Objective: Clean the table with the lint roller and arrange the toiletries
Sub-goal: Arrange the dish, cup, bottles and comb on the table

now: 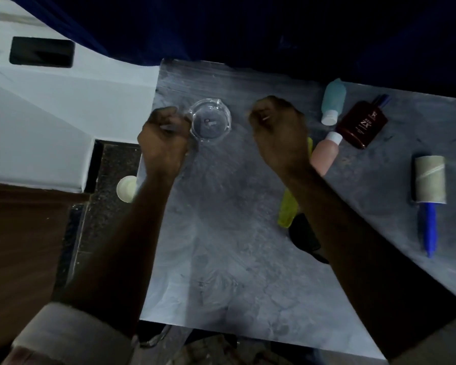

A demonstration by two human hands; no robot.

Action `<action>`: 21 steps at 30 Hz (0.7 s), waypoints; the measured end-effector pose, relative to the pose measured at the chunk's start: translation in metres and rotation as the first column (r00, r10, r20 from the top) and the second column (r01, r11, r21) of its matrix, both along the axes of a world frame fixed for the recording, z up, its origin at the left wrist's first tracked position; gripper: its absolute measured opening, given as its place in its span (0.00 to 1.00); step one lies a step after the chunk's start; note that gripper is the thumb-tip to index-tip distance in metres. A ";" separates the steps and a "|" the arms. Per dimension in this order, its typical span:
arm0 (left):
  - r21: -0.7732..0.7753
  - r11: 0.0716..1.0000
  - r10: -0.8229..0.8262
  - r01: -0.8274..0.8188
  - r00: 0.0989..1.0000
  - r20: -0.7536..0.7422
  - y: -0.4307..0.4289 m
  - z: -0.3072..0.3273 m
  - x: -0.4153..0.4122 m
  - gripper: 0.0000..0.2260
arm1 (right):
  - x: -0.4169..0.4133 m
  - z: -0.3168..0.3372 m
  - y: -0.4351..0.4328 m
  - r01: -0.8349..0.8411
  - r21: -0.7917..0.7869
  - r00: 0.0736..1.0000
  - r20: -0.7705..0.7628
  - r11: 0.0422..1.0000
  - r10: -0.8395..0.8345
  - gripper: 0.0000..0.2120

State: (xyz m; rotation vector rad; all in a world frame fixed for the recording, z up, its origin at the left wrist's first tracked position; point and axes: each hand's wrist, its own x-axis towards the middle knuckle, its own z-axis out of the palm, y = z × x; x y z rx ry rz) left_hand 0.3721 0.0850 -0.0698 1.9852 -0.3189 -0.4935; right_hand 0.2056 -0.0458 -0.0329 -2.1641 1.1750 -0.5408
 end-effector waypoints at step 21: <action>0.145 0.553 -0.833 0.820 0.544 0.097 0.055 -0.001 -0.227 0.40 | -0.261 -0.018 0.086 -0.001 0.415 0.996 -0.086 0.910 0.040 0.37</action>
